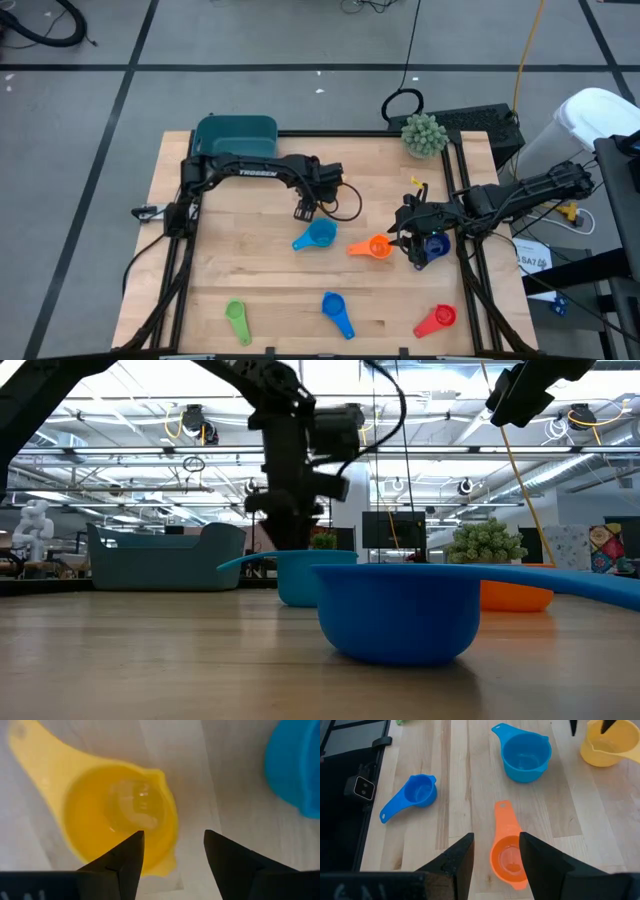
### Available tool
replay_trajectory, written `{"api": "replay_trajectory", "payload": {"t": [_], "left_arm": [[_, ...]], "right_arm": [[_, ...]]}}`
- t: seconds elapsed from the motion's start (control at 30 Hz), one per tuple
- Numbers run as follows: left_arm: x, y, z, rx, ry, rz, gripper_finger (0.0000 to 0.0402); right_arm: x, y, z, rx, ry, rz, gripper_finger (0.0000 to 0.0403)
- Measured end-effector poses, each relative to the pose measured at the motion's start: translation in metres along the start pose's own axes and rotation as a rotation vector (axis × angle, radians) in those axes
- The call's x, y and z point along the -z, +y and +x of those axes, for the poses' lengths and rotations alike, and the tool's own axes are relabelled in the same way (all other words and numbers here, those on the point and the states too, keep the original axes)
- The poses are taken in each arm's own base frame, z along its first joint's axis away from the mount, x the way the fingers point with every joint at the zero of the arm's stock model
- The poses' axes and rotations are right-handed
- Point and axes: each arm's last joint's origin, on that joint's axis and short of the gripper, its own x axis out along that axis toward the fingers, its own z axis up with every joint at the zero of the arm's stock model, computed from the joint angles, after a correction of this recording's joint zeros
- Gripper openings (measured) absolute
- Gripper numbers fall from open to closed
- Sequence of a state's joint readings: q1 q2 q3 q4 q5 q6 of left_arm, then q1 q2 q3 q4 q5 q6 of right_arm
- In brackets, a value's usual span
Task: Nest measuring cups in basket
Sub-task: Stack the yellow measuring cup on top of the light blue measuring cup
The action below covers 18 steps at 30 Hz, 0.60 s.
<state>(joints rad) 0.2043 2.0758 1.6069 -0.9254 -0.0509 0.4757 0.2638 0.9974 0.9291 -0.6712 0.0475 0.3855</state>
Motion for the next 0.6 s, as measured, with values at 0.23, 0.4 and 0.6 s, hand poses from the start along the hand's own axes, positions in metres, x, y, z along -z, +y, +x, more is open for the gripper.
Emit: {"api": "replay_trajectory", "payload": {"t": [0.23, 0.4, 0.6], "left_arm": [[0.0078, -0.0036, 0.0140, -0.026, 0.041, -0.009, 0.0186], [0.0063, -0.0002, 0.0137, -0.107, 0.050, -0.003, 0.0135], [0.0063, -0.0018, 0.0136, -0.109, 0.060, 0.030, 0.0015]], "right_arm": [[-0.0001, 0.0000, 0.0000, 0.001, -0.002, -0.013, 0.0151], [-0.0005, 0.0002, 0.0000, 0.000, -0.006, -0.005, 0.0151], [-0.0002, -0.0001, 0.0000, 0.004, -0.004, 0.002, 0.0151]]}}
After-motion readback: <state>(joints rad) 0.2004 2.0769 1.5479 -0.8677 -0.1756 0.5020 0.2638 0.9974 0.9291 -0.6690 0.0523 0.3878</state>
